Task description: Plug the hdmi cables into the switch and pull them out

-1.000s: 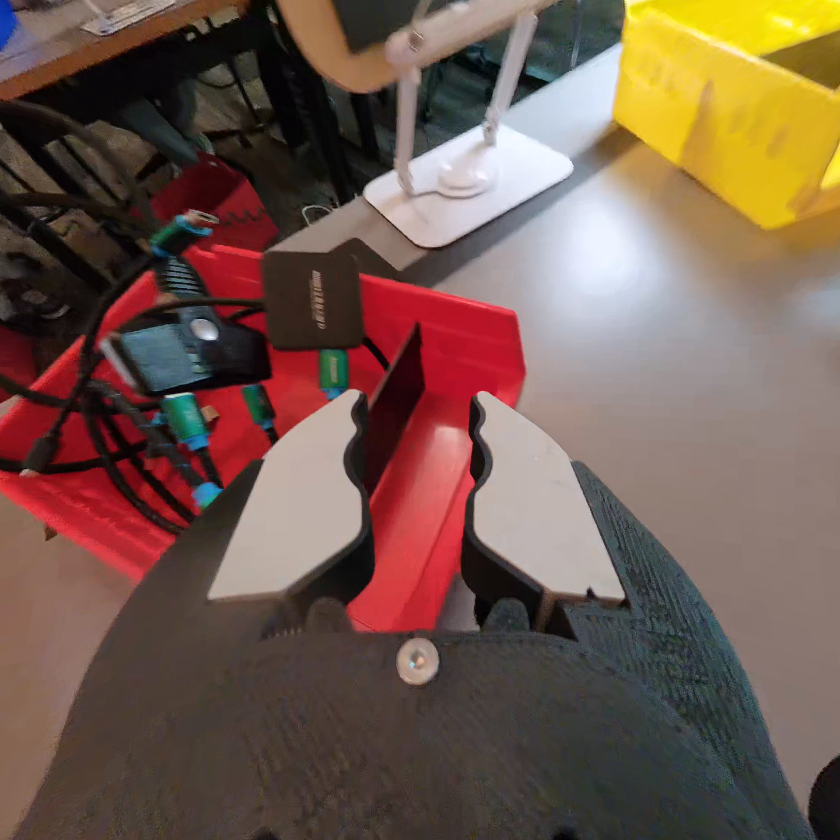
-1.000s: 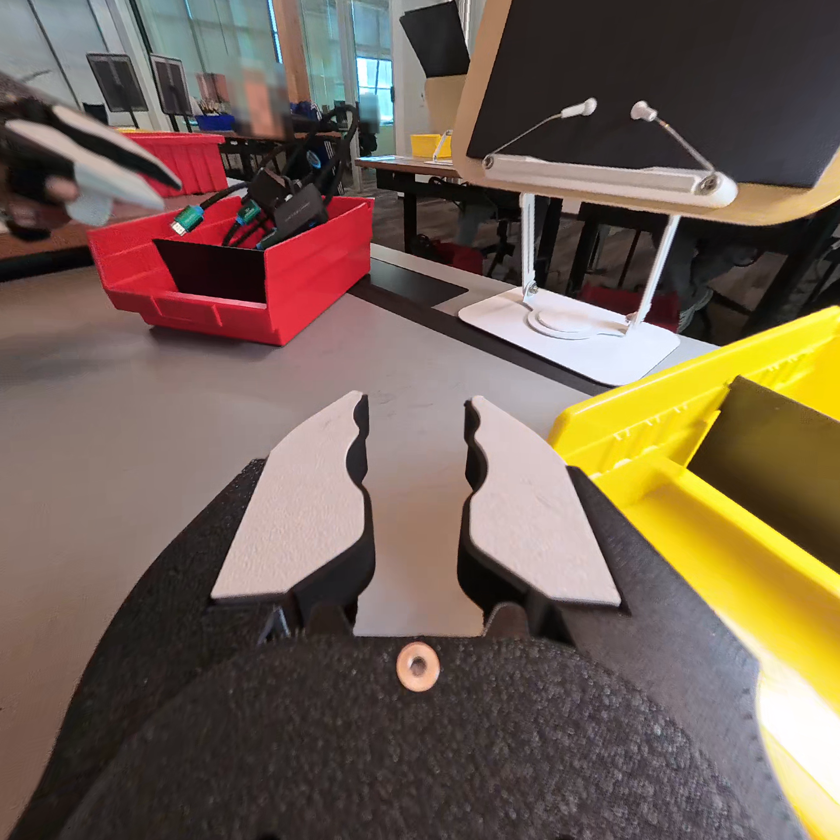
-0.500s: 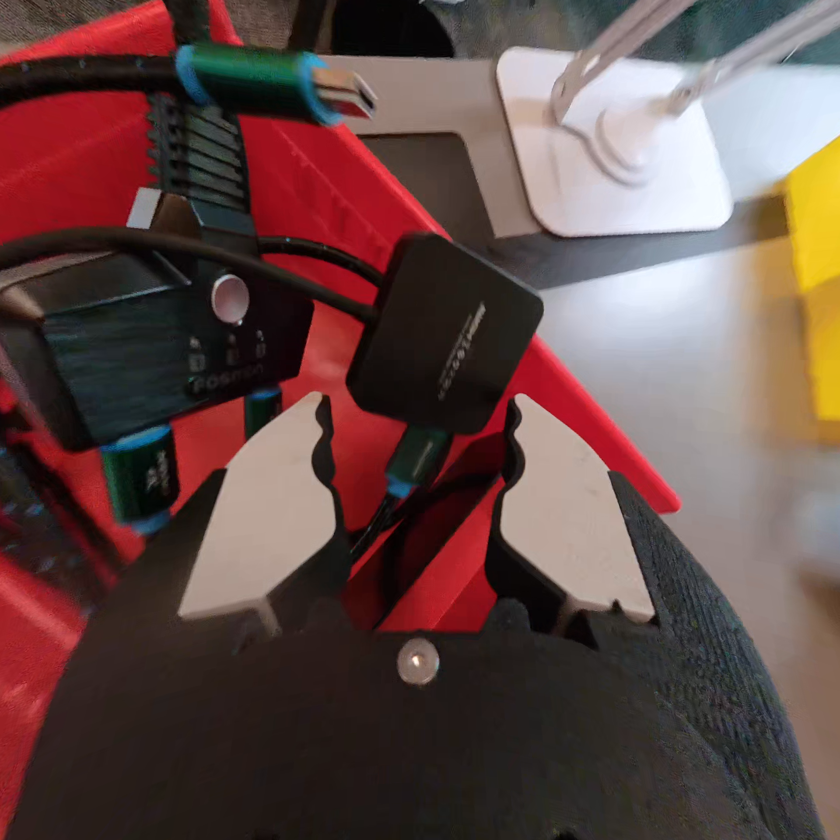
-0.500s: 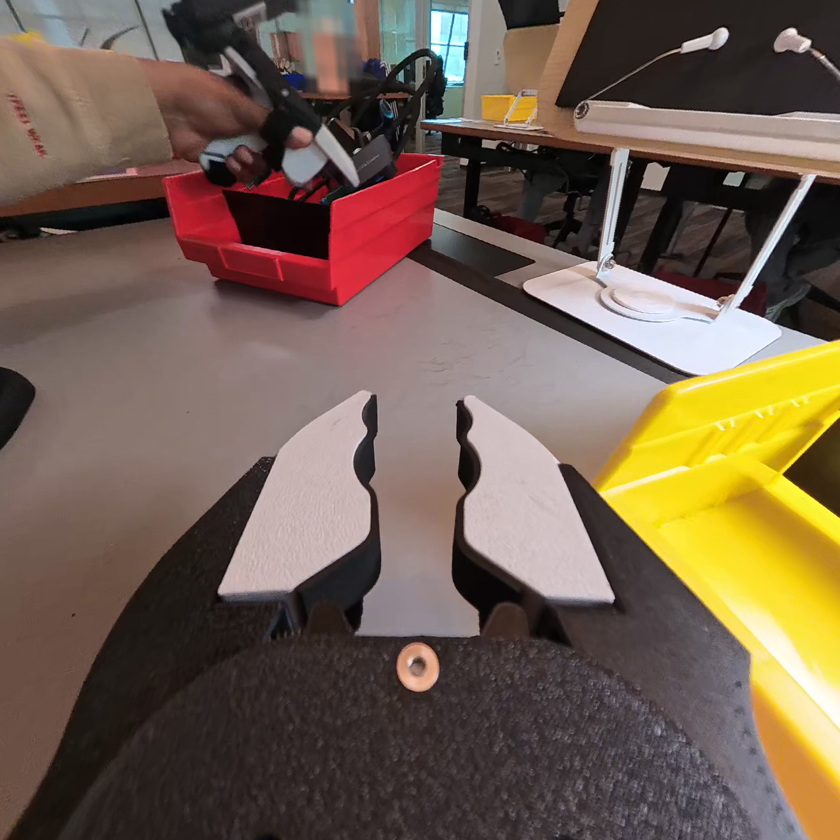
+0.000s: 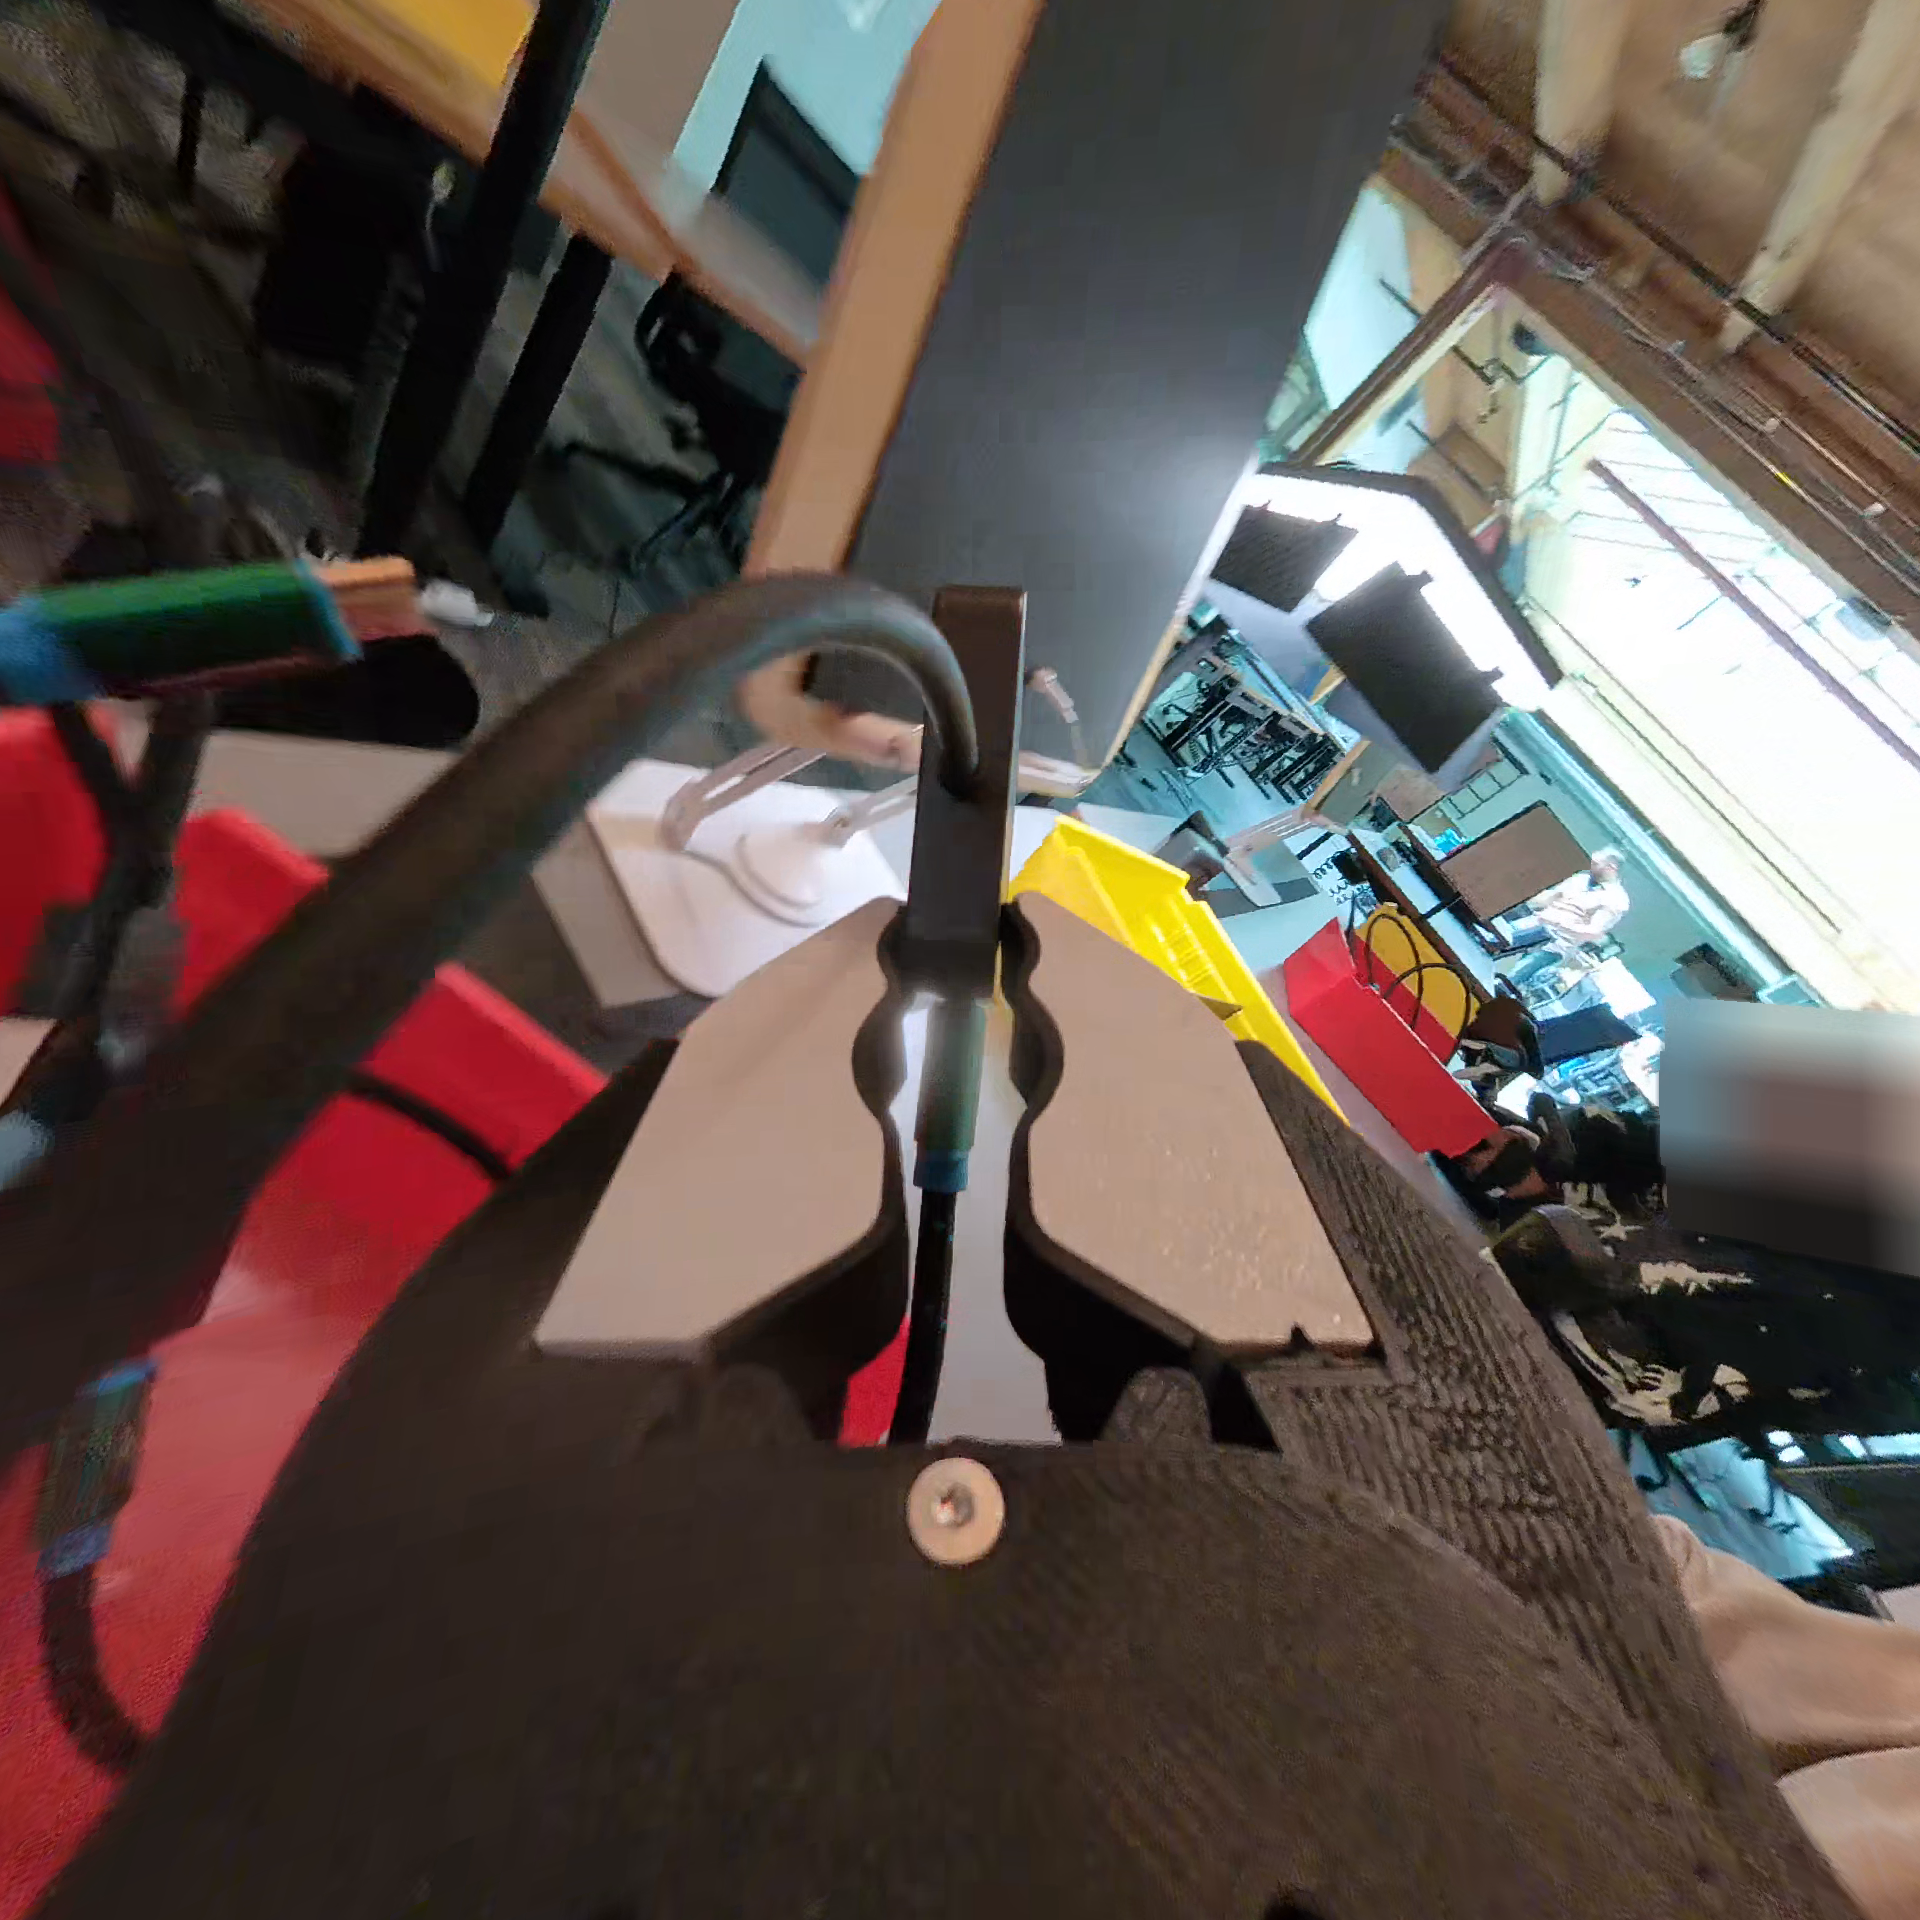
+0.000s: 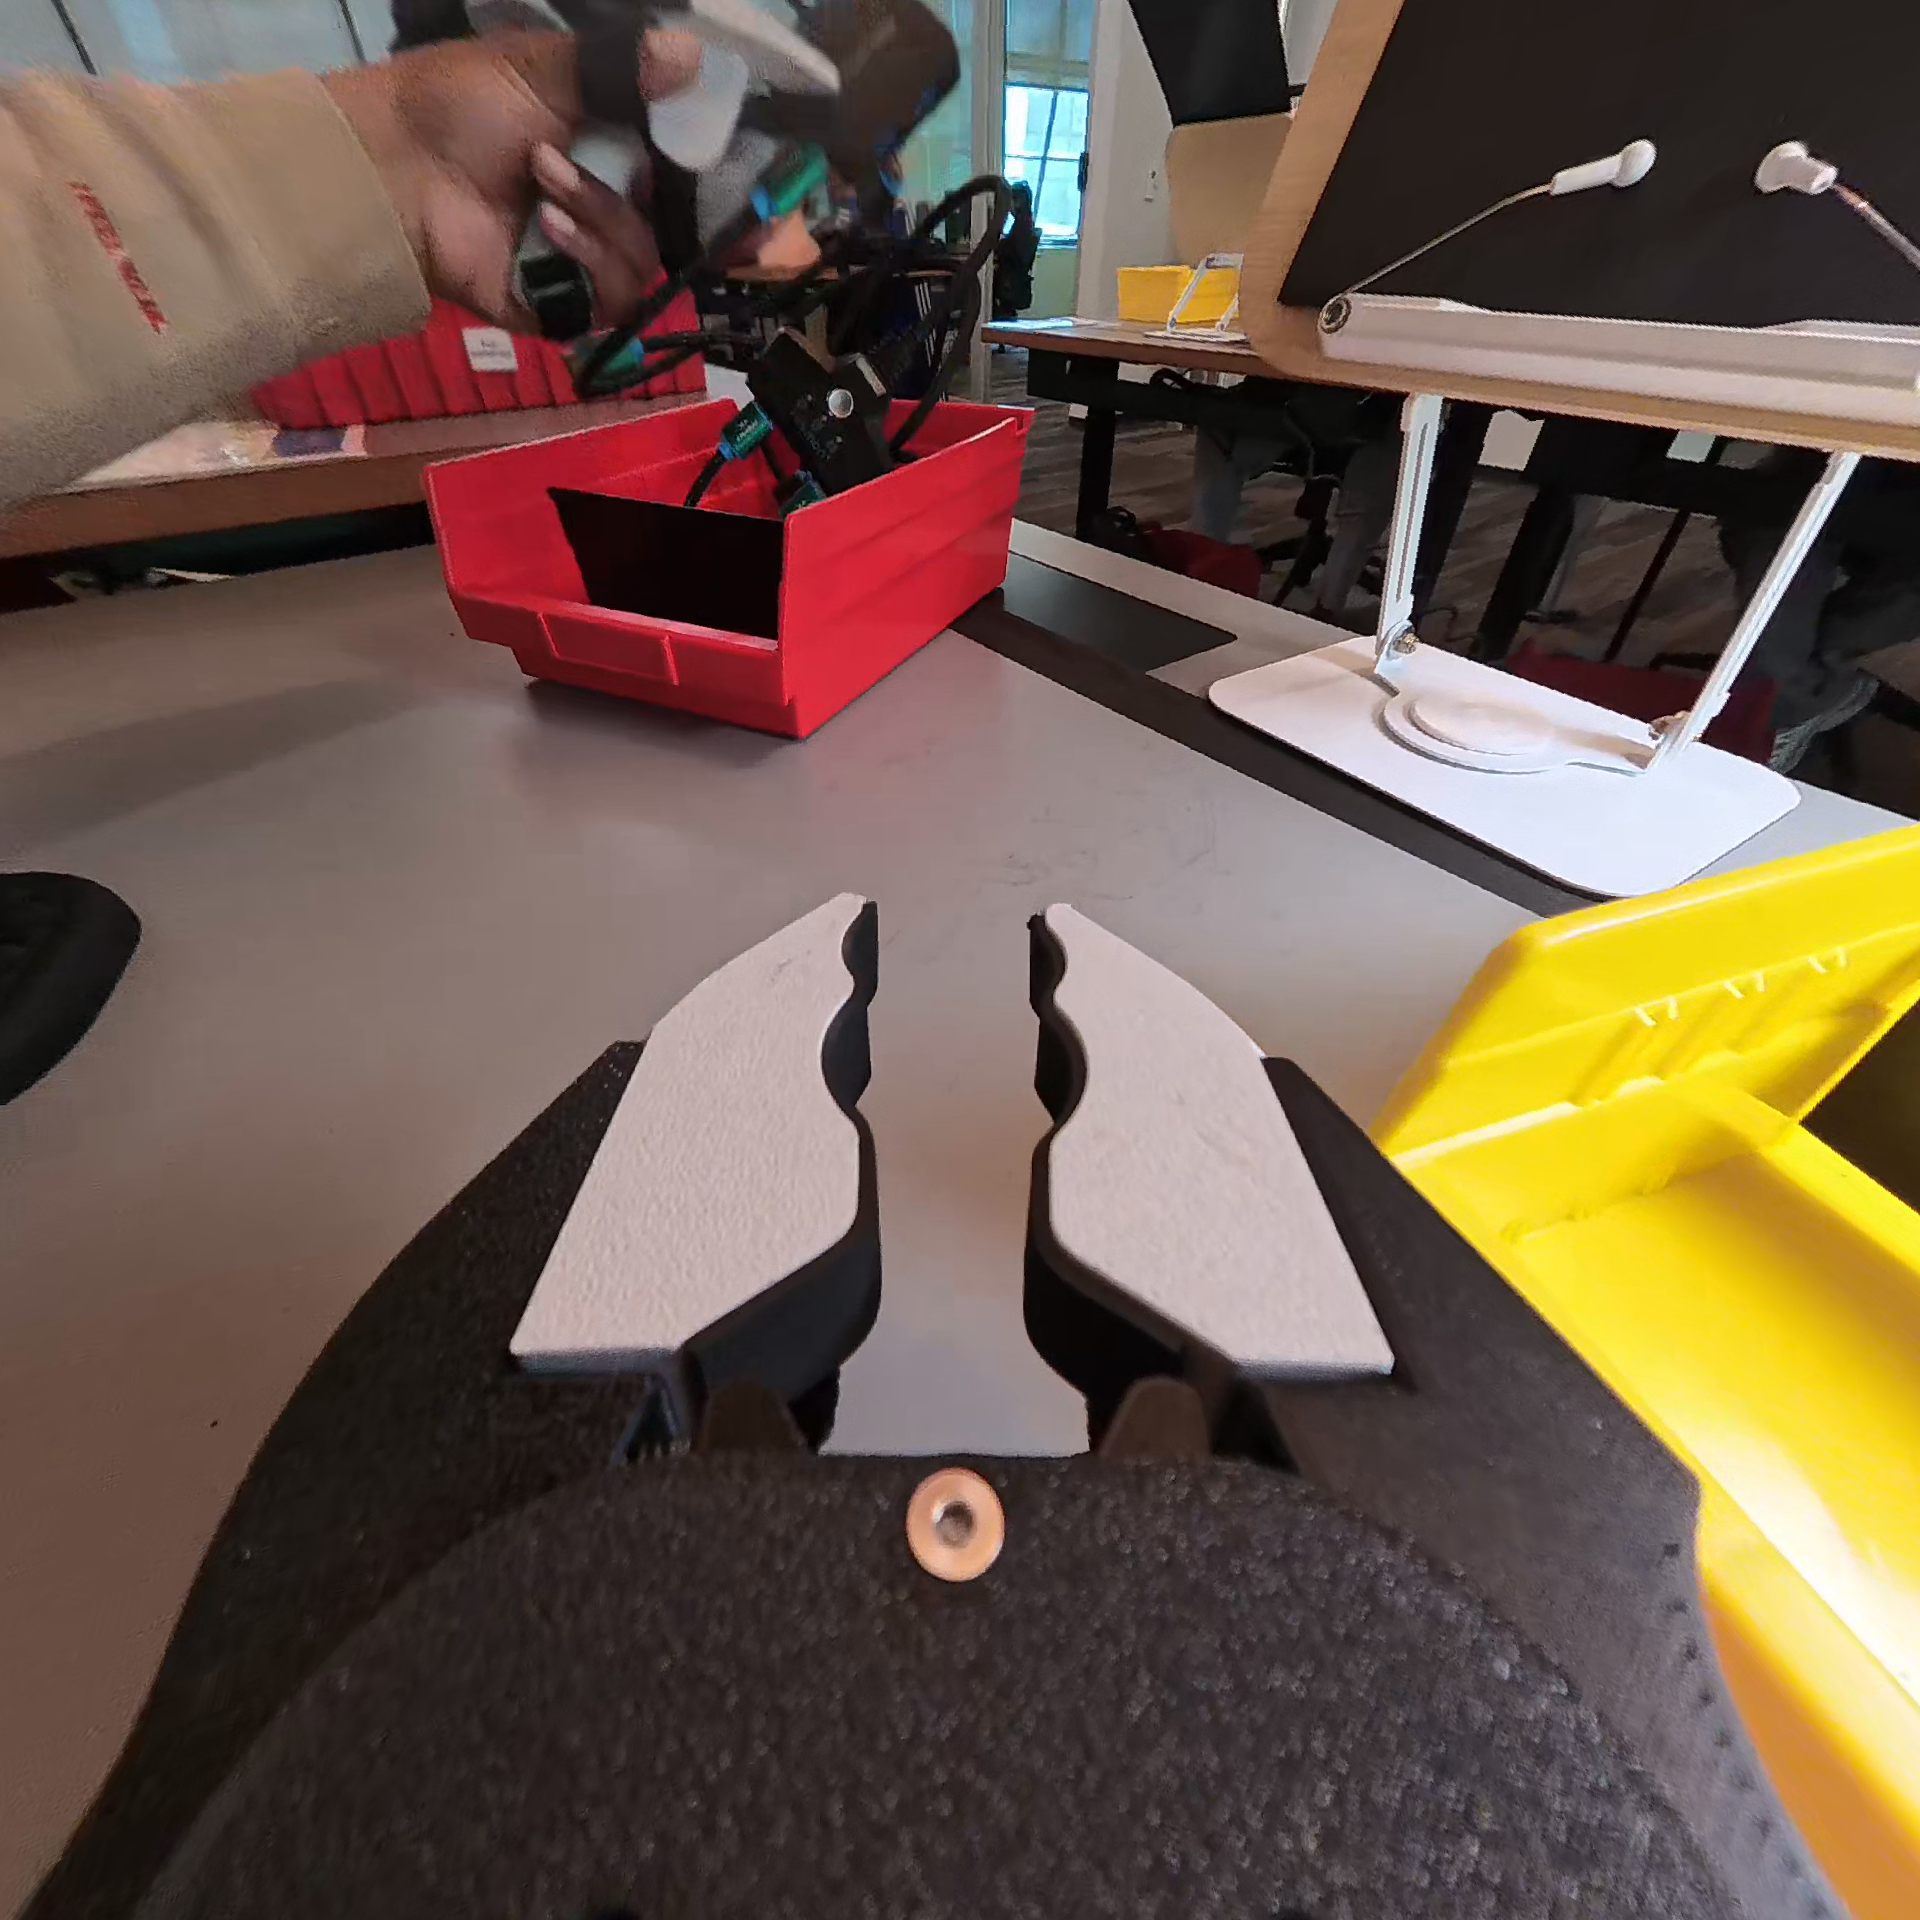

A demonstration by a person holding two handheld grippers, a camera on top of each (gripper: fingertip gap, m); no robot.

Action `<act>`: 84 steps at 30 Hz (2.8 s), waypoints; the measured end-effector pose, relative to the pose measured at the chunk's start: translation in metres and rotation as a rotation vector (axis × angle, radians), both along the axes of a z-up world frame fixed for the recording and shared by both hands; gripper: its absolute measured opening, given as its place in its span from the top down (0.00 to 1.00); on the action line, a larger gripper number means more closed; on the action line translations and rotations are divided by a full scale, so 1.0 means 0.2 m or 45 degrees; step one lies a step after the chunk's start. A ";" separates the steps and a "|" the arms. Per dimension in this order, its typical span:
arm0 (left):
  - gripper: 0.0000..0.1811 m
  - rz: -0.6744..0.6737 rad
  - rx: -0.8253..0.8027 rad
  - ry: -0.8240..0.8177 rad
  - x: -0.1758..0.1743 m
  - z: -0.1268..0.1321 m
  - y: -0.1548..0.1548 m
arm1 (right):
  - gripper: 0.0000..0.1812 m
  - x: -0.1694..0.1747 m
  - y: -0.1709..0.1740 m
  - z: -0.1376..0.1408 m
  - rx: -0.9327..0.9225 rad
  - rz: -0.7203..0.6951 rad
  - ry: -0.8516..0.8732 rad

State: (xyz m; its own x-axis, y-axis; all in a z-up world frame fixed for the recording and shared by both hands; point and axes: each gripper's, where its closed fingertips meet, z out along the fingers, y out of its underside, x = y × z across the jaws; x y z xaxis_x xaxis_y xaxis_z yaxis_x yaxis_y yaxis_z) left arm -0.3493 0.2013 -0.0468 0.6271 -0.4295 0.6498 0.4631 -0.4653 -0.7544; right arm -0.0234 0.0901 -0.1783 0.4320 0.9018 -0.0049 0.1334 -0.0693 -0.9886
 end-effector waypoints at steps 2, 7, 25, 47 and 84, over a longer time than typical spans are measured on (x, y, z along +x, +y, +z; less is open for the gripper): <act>0.91 -0.029 0.090 0.030 0.08 0.14 -0.06 | 0.85 0.00 0.00 0.01 0.008 -0.002 0.010; 0.93 -0.219 0.295 0.100 0.44 0.35 -0.27 | 0.85 -0.03 0.00 0.16 0.058 0.002 0.071; 0.91 -0.855 0.562 0.017 1.47 0.18 -0.75 | 0.92 -0.18 -0.19 0.87 -0.009 0.547 0.476; 0.90 -0.968 0.654 0.847 1.64 -0.17 -0.87 | 0.92 -0.02 -0.34 0.60 0.369 0.622 -0.407; 0.92 -0.768 0.649 0.065 1.45 0.19 -0.79 | 0.92 -0.15 -0.19 0.89 -0.198 0.615 0.625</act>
State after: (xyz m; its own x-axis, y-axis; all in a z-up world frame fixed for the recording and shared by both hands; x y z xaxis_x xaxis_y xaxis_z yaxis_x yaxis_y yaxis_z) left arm -0.0585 0.0428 -0.0088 0.2148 -0.9419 0.2580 0.2002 -0.2161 -0.9556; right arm -0.0526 0.0515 -0.0003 -0.1016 0.9651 -0.2412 -0.2737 -0.2602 -0.9259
